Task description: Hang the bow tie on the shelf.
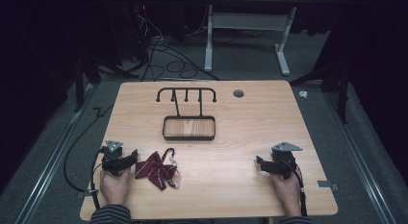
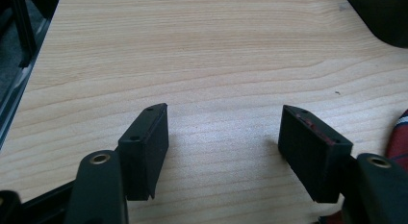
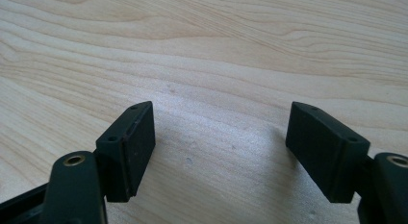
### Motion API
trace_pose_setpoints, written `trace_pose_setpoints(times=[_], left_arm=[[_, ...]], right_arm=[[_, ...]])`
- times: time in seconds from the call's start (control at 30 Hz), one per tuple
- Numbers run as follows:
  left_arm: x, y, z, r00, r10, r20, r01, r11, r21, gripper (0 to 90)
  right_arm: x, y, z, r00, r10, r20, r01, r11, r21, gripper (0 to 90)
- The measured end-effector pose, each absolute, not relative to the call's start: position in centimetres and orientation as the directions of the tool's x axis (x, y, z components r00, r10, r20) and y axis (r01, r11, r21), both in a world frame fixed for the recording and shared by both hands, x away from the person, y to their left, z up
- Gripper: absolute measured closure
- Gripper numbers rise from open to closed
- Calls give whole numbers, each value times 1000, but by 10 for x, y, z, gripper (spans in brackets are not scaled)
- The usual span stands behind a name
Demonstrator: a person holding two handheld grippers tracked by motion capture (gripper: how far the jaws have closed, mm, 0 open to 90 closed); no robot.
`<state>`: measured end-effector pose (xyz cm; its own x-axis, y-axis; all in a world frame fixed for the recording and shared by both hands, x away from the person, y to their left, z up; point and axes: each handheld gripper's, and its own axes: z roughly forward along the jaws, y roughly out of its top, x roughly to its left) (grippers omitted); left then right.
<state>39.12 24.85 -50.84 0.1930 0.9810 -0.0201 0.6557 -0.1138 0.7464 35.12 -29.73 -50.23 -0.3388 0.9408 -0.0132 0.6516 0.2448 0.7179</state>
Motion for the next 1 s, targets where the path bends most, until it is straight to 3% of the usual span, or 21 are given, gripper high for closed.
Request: trace_pose_setpoints(times=[1.0], left_arm=[[391,248,-507,207,978,-26,659,-120,742,385]], right_arm=[[351,-297,-502,-338,941,-13,652,244,718,268]])
